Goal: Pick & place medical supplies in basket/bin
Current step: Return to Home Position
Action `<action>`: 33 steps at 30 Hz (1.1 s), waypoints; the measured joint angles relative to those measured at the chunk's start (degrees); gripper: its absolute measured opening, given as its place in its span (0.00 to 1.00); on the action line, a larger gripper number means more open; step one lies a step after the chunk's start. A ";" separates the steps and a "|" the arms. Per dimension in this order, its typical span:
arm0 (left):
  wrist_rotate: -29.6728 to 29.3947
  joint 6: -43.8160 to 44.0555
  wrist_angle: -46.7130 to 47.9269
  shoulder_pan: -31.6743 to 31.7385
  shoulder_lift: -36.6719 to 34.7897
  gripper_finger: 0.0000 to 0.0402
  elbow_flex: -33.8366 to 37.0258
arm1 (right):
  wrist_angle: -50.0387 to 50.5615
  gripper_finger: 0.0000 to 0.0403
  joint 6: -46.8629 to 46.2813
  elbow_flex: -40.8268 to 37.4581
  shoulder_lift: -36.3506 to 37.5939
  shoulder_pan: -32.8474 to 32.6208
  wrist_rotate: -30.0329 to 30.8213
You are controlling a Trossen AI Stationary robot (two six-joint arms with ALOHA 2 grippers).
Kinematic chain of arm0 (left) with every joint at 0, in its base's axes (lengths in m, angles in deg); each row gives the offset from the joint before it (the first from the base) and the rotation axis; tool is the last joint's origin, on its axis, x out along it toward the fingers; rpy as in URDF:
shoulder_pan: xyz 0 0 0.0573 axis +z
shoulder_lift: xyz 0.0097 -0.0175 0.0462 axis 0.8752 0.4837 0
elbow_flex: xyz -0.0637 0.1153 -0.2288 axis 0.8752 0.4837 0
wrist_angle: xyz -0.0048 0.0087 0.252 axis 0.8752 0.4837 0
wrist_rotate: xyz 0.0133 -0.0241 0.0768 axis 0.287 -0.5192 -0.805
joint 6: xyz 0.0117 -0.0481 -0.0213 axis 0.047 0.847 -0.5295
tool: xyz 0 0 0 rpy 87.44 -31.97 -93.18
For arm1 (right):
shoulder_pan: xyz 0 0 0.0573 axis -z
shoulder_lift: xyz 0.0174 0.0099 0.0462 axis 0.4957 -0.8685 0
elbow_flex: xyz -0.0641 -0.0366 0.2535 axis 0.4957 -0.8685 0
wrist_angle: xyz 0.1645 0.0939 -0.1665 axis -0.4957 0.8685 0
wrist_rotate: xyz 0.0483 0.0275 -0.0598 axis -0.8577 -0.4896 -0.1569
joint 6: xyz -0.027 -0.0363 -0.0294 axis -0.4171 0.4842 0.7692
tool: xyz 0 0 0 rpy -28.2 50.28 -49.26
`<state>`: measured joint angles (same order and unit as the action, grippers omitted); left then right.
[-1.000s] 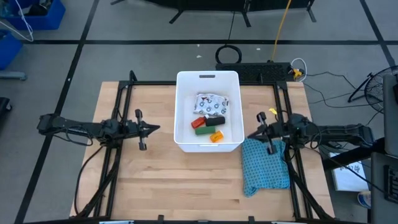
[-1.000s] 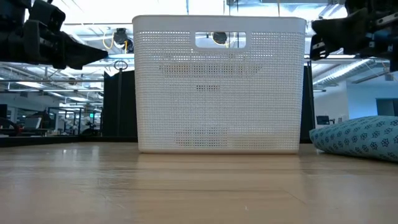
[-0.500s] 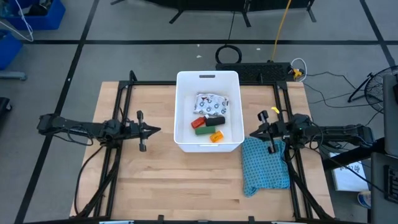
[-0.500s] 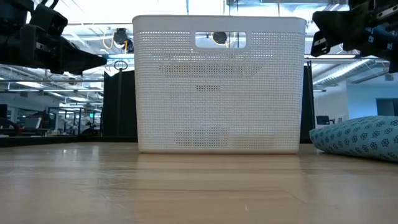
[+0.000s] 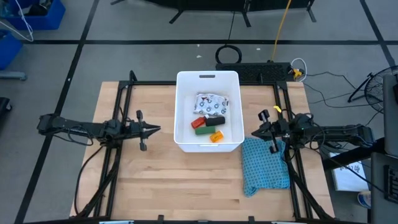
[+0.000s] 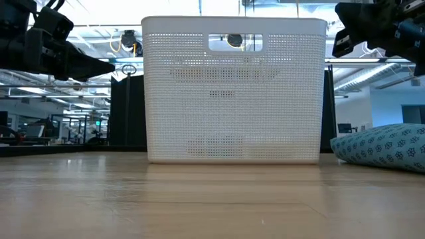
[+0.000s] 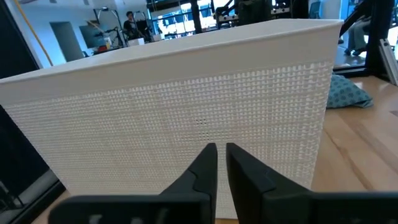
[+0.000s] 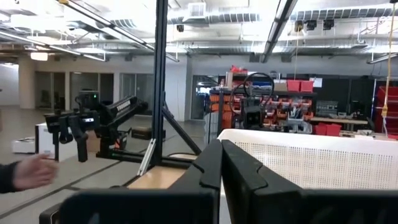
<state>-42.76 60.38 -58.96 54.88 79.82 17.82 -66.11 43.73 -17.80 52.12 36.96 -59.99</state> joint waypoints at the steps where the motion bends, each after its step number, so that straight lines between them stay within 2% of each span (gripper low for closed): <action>1: 0.00 -0.01 -0.01 0.00 0.00 0.10 0.01 | 0.02 0.00 0.02 0.00 -0.02 0.00 0.00; 33: -0.01 -0.07 -0.11 0.00 0.00 0.09 0.01 | -0.02 0.00 0.02 -0.07 -0.01 -0.02 0.02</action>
<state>-42.78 60.31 -59.07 54.88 79.82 17.84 -66.13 43.75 -17.86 52.11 36.94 -59.97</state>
